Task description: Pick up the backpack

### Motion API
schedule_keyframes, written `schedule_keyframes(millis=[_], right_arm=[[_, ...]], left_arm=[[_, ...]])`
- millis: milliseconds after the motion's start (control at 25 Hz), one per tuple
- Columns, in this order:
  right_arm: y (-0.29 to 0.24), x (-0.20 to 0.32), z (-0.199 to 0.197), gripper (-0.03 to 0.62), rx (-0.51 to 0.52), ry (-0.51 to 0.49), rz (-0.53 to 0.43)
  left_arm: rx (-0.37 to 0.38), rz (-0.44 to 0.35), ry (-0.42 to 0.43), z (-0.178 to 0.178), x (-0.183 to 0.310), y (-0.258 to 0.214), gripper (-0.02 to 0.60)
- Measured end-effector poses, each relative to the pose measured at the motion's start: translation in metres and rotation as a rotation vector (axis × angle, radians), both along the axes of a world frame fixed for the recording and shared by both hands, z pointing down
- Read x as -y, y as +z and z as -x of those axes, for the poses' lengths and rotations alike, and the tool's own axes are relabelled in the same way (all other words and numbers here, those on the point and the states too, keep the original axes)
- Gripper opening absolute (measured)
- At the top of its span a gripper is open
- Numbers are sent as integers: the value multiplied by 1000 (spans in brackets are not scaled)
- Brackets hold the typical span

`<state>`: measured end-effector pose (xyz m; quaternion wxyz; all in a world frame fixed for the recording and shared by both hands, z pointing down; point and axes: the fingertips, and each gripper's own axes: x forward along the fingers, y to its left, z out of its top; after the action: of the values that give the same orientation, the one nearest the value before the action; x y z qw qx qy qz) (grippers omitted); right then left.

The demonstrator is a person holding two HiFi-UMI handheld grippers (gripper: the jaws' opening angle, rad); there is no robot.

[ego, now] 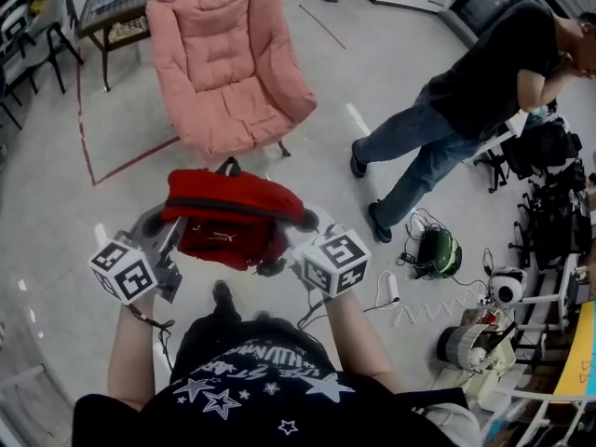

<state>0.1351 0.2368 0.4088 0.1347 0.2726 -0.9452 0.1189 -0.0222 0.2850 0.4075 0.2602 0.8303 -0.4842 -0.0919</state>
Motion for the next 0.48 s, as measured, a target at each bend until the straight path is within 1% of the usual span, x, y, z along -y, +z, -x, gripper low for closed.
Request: schedule_keyframes(millis=[120, 320, 480], right_arm=[[2, 2, -1, 8, 4, -22, 4], [1, 9, 7, 8, 4, -40, 8], [3, 11, 7, 8, -12, -46, 26]], left_arm=[[-2, 18, -25, -1, 0, 1, 18], [-49, 30, -81, 6, 1, 2, 18], [-38, 50, -77, 5, 1, 5, 18]])
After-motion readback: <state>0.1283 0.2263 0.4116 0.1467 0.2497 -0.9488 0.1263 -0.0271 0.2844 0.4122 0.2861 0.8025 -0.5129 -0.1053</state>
